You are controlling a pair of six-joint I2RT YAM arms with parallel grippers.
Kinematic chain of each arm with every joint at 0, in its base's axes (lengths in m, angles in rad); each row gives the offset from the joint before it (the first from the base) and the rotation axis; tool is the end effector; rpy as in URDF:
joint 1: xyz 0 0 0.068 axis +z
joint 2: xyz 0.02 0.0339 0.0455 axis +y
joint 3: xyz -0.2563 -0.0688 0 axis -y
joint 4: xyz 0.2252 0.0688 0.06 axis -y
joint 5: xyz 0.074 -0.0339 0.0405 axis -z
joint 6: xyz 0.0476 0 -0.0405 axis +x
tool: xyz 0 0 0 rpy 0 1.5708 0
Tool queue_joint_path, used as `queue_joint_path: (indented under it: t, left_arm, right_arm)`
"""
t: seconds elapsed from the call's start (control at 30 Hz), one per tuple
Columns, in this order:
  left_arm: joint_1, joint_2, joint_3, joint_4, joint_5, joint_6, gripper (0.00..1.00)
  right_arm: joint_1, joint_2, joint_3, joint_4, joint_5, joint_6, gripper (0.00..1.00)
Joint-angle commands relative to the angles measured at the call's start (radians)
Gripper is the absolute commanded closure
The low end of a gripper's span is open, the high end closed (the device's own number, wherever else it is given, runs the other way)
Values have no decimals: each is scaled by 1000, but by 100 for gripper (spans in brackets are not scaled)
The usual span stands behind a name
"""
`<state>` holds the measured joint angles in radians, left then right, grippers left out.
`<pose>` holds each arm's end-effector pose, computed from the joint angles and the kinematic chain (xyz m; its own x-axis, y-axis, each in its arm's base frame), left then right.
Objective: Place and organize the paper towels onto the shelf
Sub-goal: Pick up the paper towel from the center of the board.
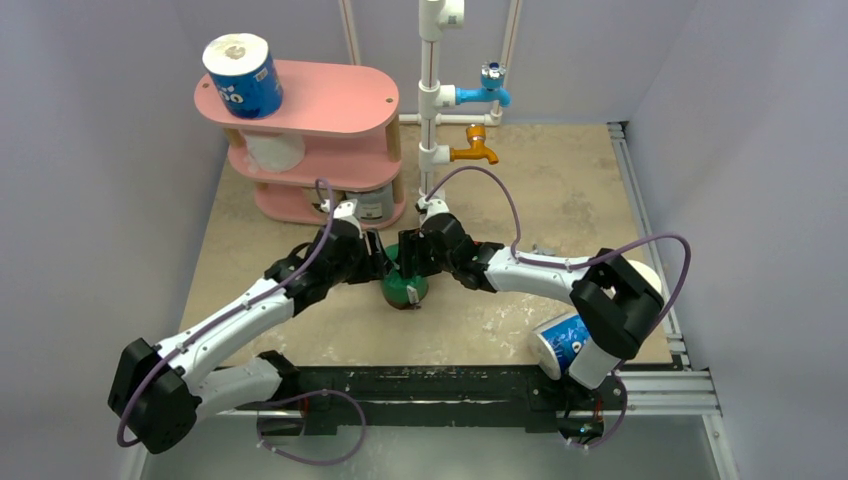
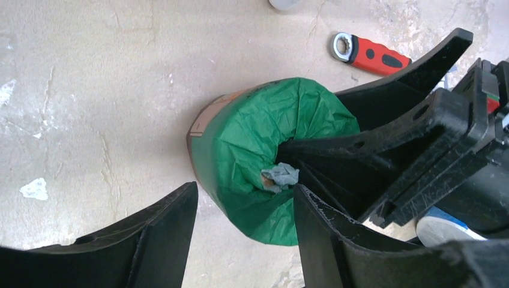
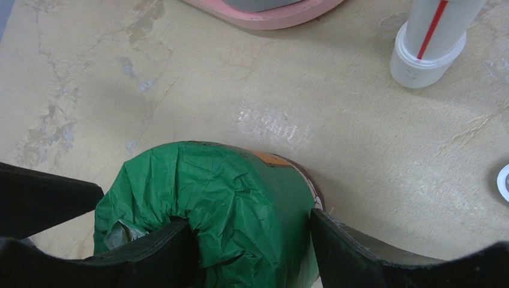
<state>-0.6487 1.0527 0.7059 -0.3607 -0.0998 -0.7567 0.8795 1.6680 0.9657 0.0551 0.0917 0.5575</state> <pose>0.1762 -0.1276 0.2372 -0.7479 -0.2902 -0.5970 0.0377 0.8794 -0.4747 0.2280 0.2687 0.1957 -0.7075 -0.0285 -0.7062 -0.4081 0.8323 0.3752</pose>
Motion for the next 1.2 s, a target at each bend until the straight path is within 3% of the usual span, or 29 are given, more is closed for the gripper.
queue_joint_path:
  t: [0.0,0.2,0.33,0.7,1.17]
  left_arm:
    - [-1,57,74,2,-26,40,41]
    - [-1,113,57,14,14,32,43]
    - [-2,135,47,28,32,30,43]
    - [-4,173,23,55,24,25,44]
    - [-10,287,42,104,39,25,44]
  right_arm:
    - [-7,76,-62,-181,118,-59,34]
    - [-7,32,-47,-208,116,-59,32]
    - [-6,-6,-14,-240,113,-52,24]
    - [-6,-183,181,-391,150,-58,15]
    - [-7,-333,68,-363,147,-29,14]
